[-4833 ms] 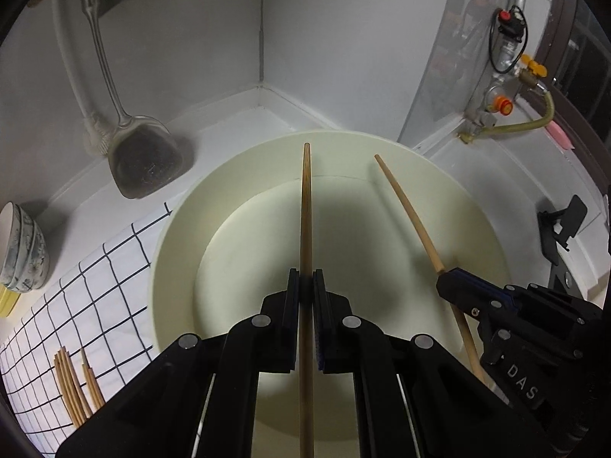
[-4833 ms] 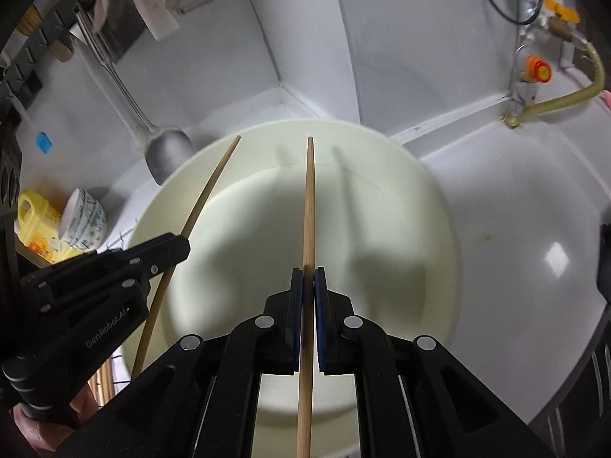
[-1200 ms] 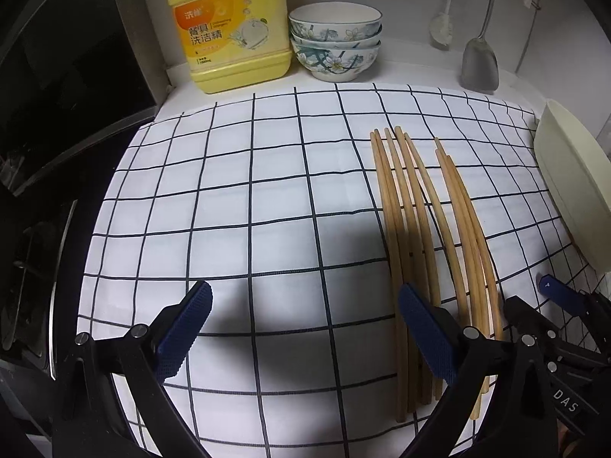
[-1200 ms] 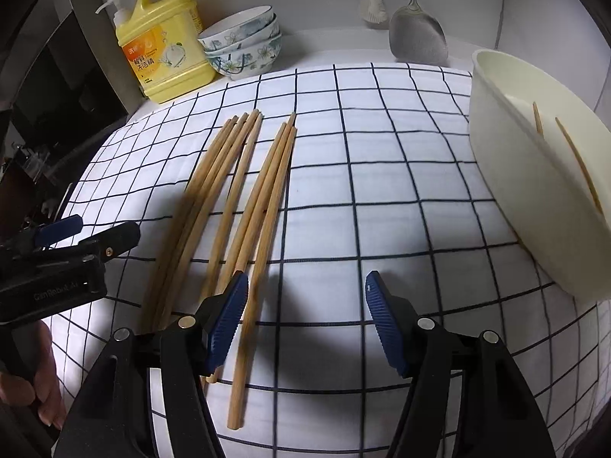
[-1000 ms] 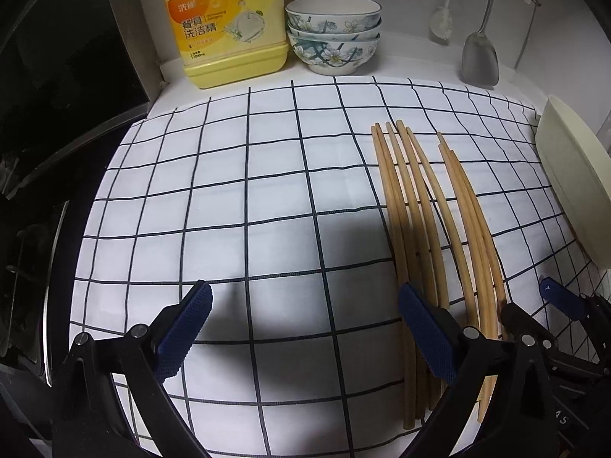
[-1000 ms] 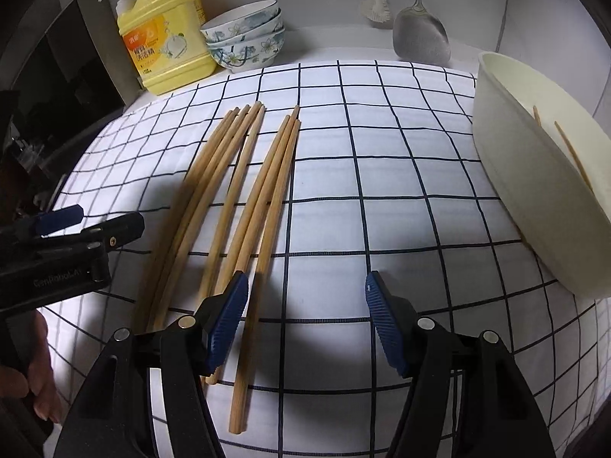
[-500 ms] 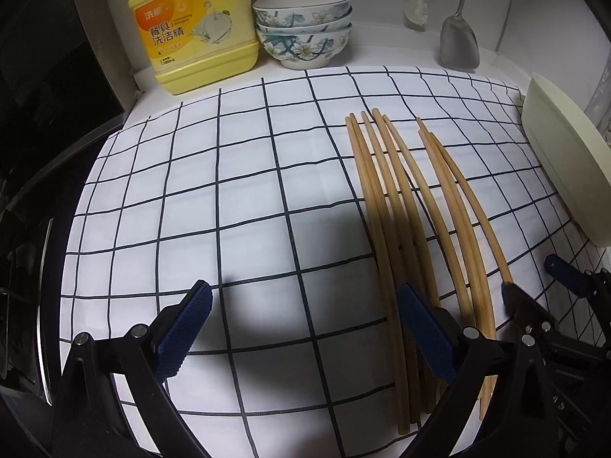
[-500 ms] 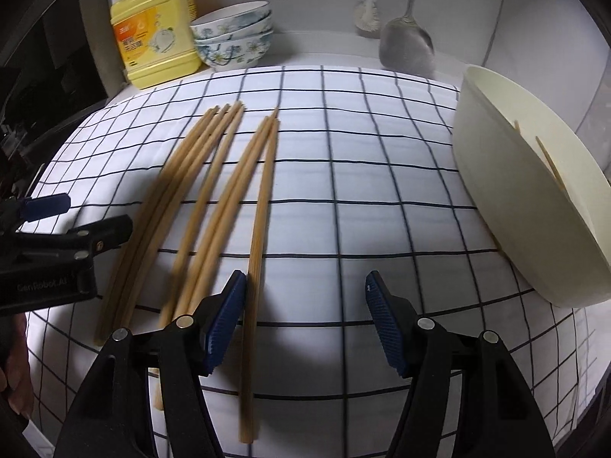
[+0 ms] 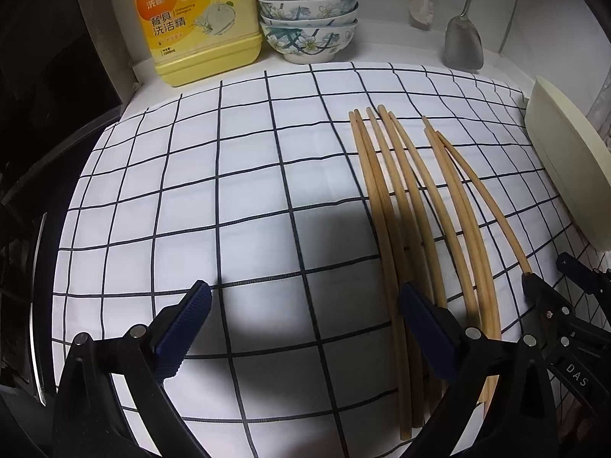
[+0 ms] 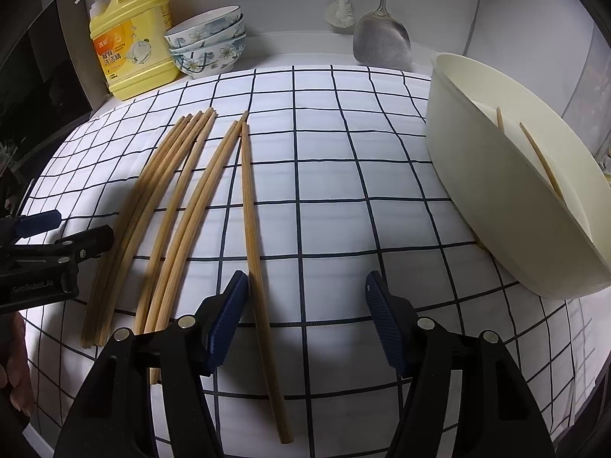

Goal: Organize utensils

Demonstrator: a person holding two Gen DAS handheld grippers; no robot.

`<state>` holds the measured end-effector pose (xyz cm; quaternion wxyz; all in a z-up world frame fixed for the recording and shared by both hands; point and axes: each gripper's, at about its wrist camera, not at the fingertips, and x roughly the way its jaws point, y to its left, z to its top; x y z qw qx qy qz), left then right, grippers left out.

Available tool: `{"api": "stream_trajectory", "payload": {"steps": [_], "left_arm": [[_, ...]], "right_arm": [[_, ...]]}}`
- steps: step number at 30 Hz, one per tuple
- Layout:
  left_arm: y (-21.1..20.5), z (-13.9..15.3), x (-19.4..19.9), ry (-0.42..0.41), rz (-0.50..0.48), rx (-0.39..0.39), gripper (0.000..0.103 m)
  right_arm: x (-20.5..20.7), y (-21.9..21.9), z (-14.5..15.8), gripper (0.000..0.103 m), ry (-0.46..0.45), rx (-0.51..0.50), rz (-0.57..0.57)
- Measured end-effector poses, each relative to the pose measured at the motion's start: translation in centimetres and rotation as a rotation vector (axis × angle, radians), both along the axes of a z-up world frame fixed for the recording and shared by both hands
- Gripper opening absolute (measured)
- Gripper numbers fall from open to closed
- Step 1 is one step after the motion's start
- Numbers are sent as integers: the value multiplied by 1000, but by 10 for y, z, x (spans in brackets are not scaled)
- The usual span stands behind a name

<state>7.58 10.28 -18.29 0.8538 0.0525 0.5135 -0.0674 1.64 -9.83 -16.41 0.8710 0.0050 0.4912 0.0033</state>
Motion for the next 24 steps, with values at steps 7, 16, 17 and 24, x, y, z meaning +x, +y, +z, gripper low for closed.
{"api": "stream_trajectory", "payload": {"steps": [7,16,17,24], "left_arm": [[-3,-6,2,7,12,14,98],[23,-4,8,-7,75,33,98],[28,-4,10,-4,84,32,98],[32,-3,18,5,124,21,98]], "right_arm": [[3,3,1,61,-2,1,8],[9,5,0,61,-8,-13,15],[10,4,0,61,-7,-14,14],[16,6,-2,61,-4,-12,29]]}}
